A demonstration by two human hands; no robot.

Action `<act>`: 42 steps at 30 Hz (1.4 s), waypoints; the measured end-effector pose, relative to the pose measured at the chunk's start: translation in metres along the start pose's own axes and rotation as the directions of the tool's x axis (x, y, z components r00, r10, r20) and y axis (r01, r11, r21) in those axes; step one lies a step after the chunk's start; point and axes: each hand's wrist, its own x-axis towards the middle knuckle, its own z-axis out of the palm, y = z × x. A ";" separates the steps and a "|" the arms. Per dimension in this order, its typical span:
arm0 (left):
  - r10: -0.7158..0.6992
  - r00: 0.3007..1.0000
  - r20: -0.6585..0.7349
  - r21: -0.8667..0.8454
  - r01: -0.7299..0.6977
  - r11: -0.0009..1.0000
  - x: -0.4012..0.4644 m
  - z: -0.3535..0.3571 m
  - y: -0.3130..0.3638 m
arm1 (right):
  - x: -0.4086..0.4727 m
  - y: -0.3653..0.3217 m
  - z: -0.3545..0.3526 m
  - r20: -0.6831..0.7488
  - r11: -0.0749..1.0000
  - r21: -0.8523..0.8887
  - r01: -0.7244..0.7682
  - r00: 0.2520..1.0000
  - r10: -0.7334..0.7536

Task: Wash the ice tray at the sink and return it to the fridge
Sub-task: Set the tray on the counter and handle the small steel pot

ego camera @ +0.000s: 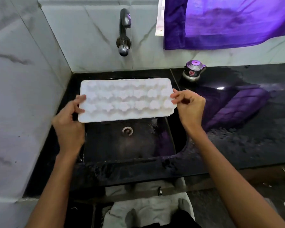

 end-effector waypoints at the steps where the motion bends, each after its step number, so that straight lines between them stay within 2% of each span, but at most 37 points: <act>1: -0.001 1.000 -0.010 0.003 0.001 1.000 -0.002 0.003 0.003 | 0.000 0.006 0.000 0.011 1.000 0.002 0.013 1.000 -0.013; 3: -0.123 0.991 0.043 0.025 0.122 0.992 -0.021 0.016 -0.003 | -0.011 0.029 0.001 0.099 0.999 -0.038 -0.008 0.995 0.012; 5: -0.342 0.924 0.170 0.038 0.340 0.939 -0.045 0.030 -0.017 | -0.026 0.055 0.000 0.225 0.989 -0.111 -0.098 0.967 0.121; 7: -0.447 0.863 0.237 0.031 0.453 0.891 -0.060 0.042 -0.019 | -0.029 0.074 -0.016 0.306 0.974 -0.140 -0.176 0.928 0.212; 9: -0.447 0.869 0.211 -0.033 0.463 0.886 -0.057 0.052 -0.002 | -0.015 0.079 -0.043 0.345 0.977 -0.099 -0.191 0.914 0.214; 11: -0.400 0.903 0.155 -0.149 0.421 0.895 -0.044 0.065 0.033 | 0.010 0.073 -0.074 0.363 0.989 -0.034 -0.144 0.920 0.146; 15: -0.391 0.920 -0.015 -0.324 0.366 0.873 -0.014 0.121 0.114 | 0.070 0.062 -0.146 0.357 0.981 0.092 -0.171 0.925 0.128; 18: -0.387 0.922 -0.002 -0.427 0.349 0.834 -0.012 0.177 0.157 | 0.105 0.073 -0.199 0.297 0.959 0.166 -0.228 0.939 0.171; 22: -0.465 0.883 0.068 -0.457 0.441 0.772 -0.030 0.243 0.187 | 0.126 0.115 -0.249 0.232 0.928 0.116 -0.353 0.918 0.320; 25: -0.531 0.820 0.216 -0.403 0.570 0.716 -0.047 0.277 0.197 | 0.122 0.150 -0.274 0.248 0.894 0.031 -0.446 0.870 0.426; 29: -0.602 0.640 0.479 -0.193 0.745 0.639 -0.068 0.302 0.182 | 0.110 0.193 -0.295 0.289 0.813 -0.071 -0.579 0.768 0.572; 31: -0.607 0.549 0.575 -0.081 0.776 0.626 -0.077 0.310 0.177 | 0.106 0.209 -0.303 0.298 0.764 -0.119 -0.634 0.711 0.637; 34: -0.578 0.438 0.688 -0.023 0.809 0.587 -0.087 0.321 0.178 | 0.102 0.219 -0.314 0.261 0.695 -0.170 -0.699 0.648 0.716; 37: -0.559 0.395 0.729 0.008 0.811 0.584 -0.092 0.328 0.179 | 0.101 0.222 -0.322 0.238 0.671 -0.224 -0.707 0.628 0.741; 42: -0.535 0.399 0.745 0.007 0.797 0.604 -0.096 0.333 0.178 | 0.103 0.221 -0.324 0.227 0.668 -0.251 -0.701 0.628 0.744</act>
